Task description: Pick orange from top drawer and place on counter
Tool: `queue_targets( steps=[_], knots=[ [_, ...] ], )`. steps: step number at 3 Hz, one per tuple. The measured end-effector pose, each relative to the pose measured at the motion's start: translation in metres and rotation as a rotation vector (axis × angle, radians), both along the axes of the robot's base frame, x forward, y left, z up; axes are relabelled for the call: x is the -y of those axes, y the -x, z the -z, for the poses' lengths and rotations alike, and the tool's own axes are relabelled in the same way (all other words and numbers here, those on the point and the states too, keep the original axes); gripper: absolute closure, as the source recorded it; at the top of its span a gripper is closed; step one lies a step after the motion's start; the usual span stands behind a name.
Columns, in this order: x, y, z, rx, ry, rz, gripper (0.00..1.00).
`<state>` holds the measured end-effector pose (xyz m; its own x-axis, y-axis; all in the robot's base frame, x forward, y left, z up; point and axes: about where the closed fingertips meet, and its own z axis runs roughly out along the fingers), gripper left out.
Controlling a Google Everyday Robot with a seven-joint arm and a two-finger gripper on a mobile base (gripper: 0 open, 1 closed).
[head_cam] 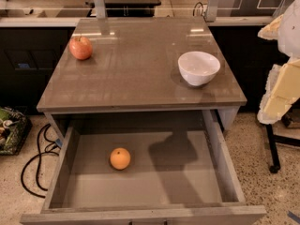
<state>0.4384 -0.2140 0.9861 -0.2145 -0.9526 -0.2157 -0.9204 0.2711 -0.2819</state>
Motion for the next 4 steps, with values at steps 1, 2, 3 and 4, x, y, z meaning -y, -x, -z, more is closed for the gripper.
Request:
queue_targets(
  steps=[1, 2, 3, 4],
  knots=[
    [0.000, 0.000, 0.000, 0.000, 0.000, 0.000, 0.00],
    [0.002, 0.004, 0.016, 0.010, -0.054, -0.015, 0.00],
    [0.001, 0.018, 0.050, 0.052, -0.159, -0.062, 0.00],
    [0.005, 0.029, 0.094, 0.115, -0.287, -0.073, 0.00]
  ],
)
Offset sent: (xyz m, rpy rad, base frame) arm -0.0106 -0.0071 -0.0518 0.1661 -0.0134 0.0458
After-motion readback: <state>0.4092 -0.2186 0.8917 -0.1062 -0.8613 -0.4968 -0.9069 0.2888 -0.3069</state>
